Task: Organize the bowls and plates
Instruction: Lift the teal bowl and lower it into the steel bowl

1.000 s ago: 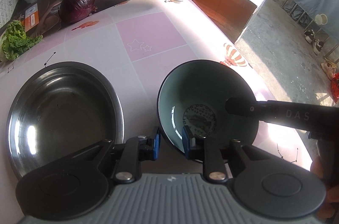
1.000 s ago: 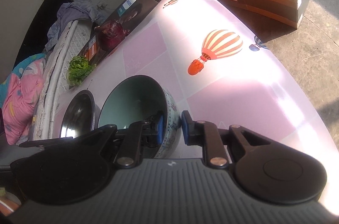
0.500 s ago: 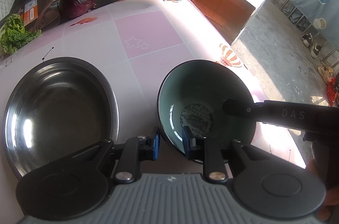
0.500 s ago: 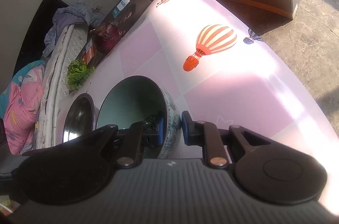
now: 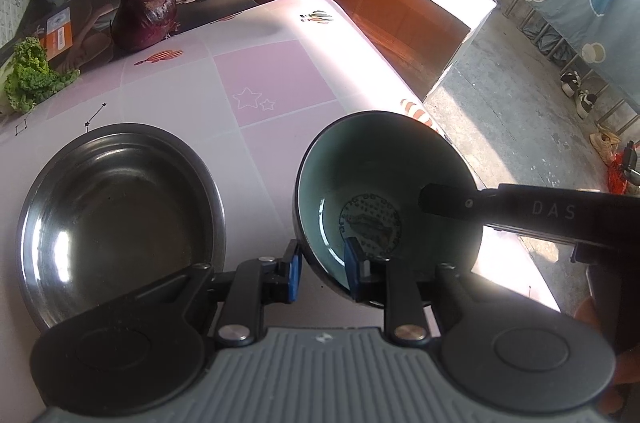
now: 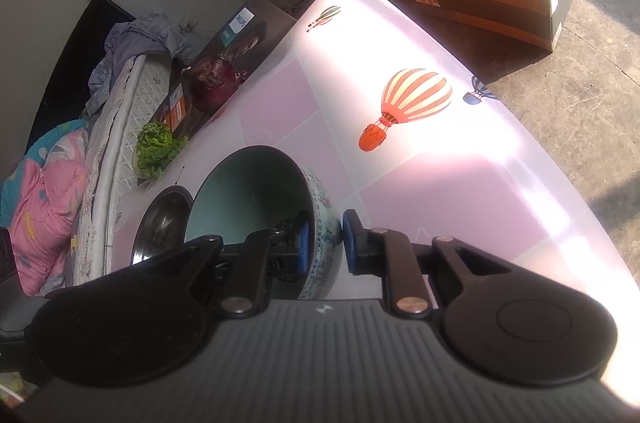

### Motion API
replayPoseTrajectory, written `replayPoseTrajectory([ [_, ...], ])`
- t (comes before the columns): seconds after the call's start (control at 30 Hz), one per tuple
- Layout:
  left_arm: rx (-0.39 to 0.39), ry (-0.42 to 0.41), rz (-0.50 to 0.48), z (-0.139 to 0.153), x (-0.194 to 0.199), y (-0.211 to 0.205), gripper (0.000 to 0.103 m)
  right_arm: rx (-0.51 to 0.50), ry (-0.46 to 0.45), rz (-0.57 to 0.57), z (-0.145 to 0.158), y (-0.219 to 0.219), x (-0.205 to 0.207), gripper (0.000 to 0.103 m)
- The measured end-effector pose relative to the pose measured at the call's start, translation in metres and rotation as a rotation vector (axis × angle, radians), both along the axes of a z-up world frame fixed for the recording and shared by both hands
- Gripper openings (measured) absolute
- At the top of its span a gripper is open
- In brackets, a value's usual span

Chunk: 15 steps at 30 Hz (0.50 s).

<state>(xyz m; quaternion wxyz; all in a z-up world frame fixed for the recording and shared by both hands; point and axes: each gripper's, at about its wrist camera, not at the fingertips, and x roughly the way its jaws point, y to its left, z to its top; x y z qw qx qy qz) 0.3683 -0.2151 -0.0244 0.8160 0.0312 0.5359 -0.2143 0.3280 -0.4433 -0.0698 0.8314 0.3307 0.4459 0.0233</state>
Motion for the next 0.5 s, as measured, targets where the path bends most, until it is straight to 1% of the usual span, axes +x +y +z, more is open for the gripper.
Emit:
replayPoseTrajectory([
  [0.27,-0.029,-0.029,0.013,0.021,-0.008,0.018,0.024,-0.015,-0.028,0.009,0.025,0.013,-0.005,0.016],
  [0.5,-0.042,-0.062,0.062,0.042,-0.011,0.055,0.024,-0.026,-0.057,0.047,0.049,0.044,0.001,0.016],
])
